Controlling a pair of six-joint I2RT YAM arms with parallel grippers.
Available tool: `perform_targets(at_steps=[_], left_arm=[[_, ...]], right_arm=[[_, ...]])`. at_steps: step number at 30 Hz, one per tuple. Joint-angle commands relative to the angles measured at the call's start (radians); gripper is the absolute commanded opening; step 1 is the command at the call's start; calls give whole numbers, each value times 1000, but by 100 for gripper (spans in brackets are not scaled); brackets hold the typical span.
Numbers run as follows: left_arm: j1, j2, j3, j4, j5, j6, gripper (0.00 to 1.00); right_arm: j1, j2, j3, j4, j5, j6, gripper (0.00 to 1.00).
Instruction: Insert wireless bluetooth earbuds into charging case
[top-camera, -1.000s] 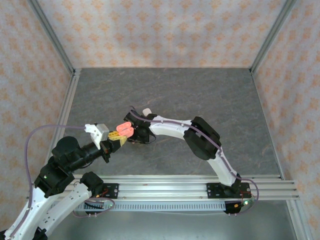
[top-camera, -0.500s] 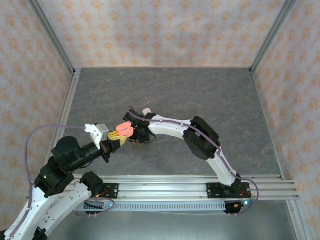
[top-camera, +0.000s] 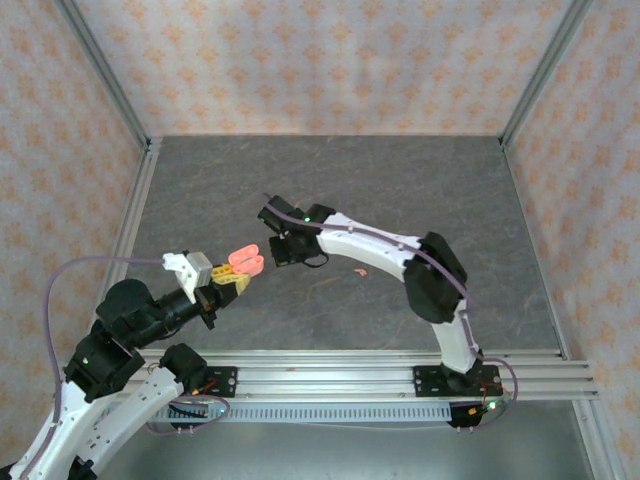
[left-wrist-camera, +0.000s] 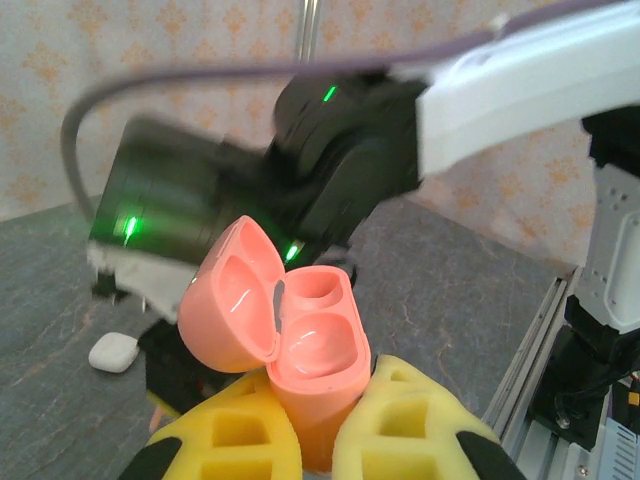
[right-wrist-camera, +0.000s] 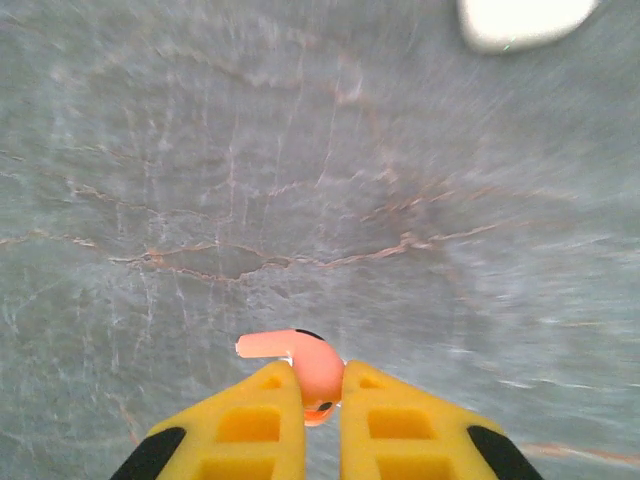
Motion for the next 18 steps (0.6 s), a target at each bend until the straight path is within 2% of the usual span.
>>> perform_targets(at_steps=[1, 8, 14, 18], left_arm=[[-2, 10, -10, 46, 19, 28, 0], [-3, 77, 3, 60, 64, 61, 0], [-2, 154, 11, 95, 114, 72, 0], [-3, 193, 17, 129, 136, 75, 0]], right_arm=[[2, -123, -35, -105, 160, -173, 12], [3, -329, -96, -175, 320, -338, 10], [13, -497, -89, -176, 312, -440, 10], [55, -572, -70, -179, 336, -523, 10]])
